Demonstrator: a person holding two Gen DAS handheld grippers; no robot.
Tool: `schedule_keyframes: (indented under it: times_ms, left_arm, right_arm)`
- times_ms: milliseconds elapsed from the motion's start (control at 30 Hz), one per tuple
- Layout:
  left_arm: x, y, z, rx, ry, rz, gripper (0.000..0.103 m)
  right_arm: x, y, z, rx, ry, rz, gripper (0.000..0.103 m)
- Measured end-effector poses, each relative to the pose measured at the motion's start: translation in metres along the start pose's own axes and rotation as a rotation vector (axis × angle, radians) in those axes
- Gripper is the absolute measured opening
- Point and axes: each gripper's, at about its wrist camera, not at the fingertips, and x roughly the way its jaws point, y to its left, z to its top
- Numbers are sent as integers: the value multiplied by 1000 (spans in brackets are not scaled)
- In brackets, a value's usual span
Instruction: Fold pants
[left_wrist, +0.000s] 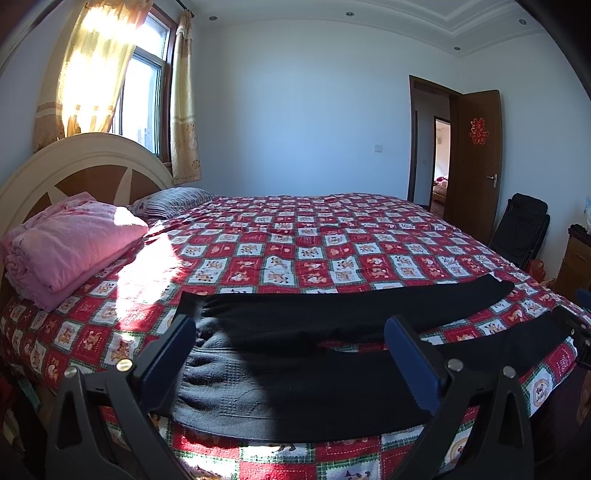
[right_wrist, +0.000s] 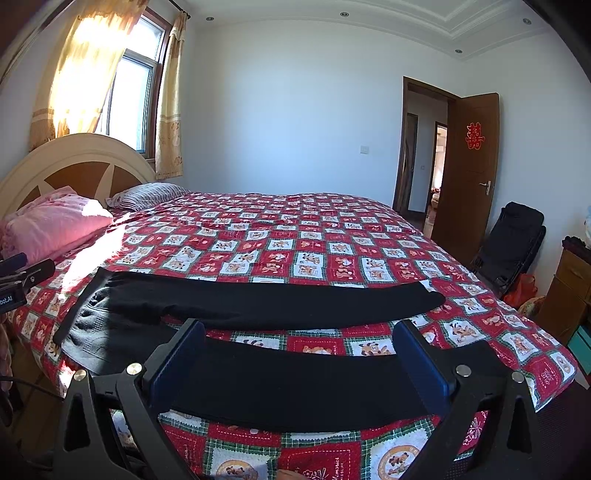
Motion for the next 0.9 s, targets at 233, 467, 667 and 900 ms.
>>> schedule_keyframes:
  times_ms: [233, 467, 667, 900]
  left_arm:
    - [4, 3, -10, -2, 8, 0, 103]
    - [12, 4, -14, 0, 34, -2, 103]
    - [48, 23, -20, -20, 108, 3, 103]
    - [126, 93, -18, -13, 181, 116, 103]
  right_arm:
    - [4, 1, -3, -4, 10, 0, 102]
    - [10, 4, -6, -16, 27, 0, 102]
    - [32, -3, -14, -1, 74, -2, 102]
    - [80, -24, -36, 25, 182, -1, 102]
